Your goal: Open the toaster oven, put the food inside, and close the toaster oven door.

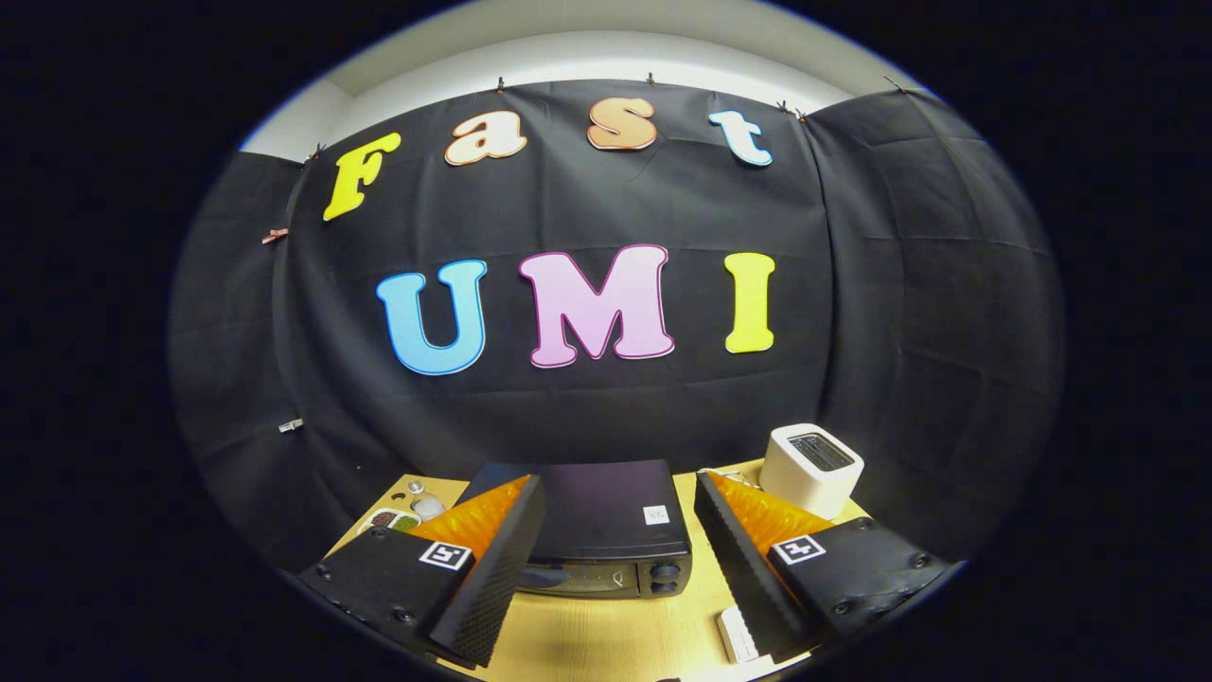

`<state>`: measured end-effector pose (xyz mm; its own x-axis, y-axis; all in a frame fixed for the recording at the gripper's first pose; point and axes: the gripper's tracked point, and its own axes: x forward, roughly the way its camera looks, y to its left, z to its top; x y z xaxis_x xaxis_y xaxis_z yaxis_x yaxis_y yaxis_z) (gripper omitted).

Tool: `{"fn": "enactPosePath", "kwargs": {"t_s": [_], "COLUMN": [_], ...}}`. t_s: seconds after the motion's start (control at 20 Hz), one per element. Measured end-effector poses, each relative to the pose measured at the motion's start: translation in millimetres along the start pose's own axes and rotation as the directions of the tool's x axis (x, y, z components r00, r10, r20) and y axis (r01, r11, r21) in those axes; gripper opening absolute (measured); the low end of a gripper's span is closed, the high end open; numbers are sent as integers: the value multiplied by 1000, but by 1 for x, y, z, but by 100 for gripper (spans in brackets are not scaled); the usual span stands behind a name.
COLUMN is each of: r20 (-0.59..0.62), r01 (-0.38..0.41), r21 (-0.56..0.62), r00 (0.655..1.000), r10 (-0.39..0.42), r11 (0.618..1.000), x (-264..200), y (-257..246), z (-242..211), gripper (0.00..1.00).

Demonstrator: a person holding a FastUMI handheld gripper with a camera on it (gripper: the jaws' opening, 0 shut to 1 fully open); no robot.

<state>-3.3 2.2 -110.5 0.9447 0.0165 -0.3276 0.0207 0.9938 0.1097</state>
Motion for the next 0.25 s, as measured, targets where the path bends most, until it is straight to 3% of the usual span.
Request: {"fn": "enactPosePath", "kwargs": {"t_s": [0.25], "r20": [-6], "r01": [23], "r21": [1], "r00": [1000], "r10": [-23], "r11": [1000], "x": [5], "y": [-7], "z": [0], "gripper": [99]}}
